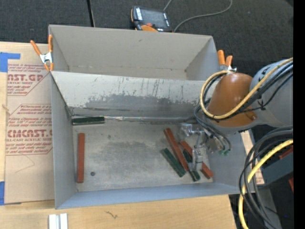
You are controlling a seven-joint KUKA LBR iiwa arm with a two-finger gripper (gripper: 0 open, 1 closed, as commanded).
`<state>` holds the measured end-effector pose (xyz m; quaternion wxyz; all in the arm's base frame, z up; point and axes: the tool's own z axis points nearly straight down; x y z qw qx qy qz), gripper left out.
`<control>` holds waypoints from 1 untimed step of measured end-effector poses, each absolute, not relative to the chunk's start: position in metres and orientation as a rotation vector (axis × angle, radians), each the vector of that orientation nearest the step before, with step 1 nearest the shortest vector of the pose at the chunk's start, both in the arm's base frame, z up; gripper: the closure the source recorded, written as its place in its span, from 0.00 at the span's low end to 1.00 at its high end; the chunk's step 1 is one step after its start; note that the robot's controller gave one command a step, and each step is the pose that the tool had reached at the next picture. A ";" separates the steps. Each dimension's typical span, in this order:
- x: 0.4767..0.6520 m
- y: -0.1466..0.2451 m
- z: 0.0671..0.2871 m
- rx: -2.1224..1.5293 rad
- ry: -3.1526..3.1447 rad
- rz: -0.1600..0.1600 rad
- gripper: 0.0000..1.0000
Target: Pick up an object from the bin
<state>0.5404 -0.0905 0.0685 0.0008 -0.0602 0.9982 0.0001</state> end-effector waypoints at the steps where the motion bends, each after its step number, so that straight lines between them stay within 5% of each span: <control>1: 0.535 0.023 0.076 -0.495 3.101 0.005 0.00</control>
Offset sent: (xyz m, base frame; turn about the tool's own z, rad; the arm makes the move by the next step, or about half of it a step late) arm -0.0054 0.1087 0.0071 -0.1898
